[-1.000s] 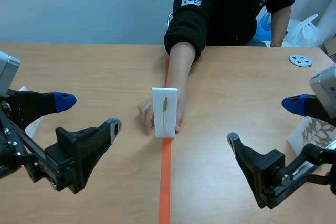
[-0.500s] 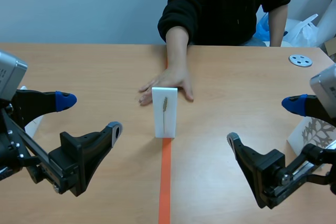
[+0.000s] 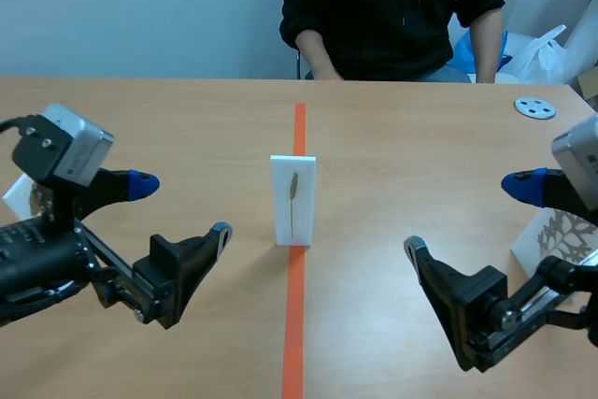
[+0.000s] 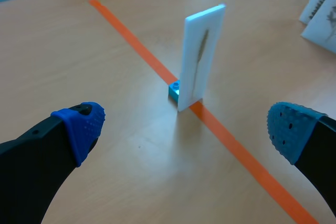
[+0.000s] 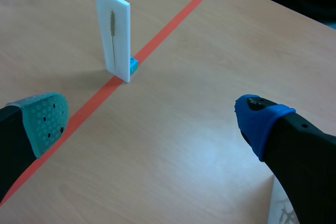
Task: Sort the leaf by its shape. The table is split by an orange tape line. A compound leaf with several leaflets goes to the left side, a simple leaf with one blade goes to the right side. Return to the home posture when a red brick is placed on the table.
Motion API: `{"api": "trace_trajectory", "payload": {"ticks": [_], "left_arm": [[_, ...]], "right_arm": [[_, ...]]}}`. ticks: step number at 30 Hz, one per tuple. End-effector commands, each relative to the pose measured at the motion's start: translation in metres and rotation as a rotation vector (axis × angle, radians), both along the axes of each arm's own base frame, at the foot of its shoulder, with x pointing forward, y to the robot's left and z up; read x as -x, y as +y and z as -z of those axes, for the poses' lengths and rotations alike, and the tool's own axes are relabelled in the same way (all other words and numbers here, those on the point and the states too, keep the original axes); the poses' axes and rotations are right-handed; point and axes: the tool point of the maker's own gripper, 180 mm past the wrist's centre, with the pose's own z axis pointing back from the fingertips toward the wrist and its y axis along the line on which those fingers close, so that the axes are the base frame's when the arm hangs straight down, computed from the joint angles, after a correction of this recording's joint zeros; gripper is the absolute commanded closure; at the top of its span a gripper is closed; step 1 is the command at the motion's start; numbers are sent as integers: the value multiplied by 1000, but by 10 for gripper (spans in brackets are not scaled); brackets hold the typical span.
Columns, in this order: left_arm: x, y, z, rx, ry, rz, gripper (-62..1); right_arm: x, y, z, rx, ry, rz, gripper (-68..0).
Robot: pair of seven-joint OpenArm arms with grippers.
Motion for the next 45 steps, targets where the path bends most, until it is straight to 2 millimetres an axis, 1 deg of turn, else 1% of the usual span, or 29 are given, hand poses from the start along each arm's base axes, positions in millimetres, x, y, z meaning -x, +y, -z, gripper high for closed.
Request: {"api": "trace_trajectory", "payload": {"ticks": [1, 5, 9, 19, 25, 33, 38, 45], "left_arm": [[-9, -6, -5, 32, -35, 1, -623], [-19, -16, 13, 35, -24, 21, -623], [-28, -29, 28, 23, -34, 49, -623], [-51, -60, 51, 25, -58, 96, -623], [-65, -72, 55, 57, -62, 88, -623], [-70, -94, 57, 33, -85, 146, -623], [-75, -97, 54, 33, -95, 152, -623], [-75, -97, 53, 33, -96, 151, -623]], "right_arm": [[-5, 0, -11, -2, -40, -11, -679], [-5, 0, -11, -2, -40, -11, -679], [-5, 0, -11, -2, -40, -11, -679], [-5, 0, -11, -1, -41, -10, -679], [-8, -5, -11, 8, -50, 20, -679], [-9, -7, -11, 12, -53, 30, -679], [-9, -7, -11, 12, -53, 30, -679], [-9, -7, -11, 12, -53, 30, -679]]}}
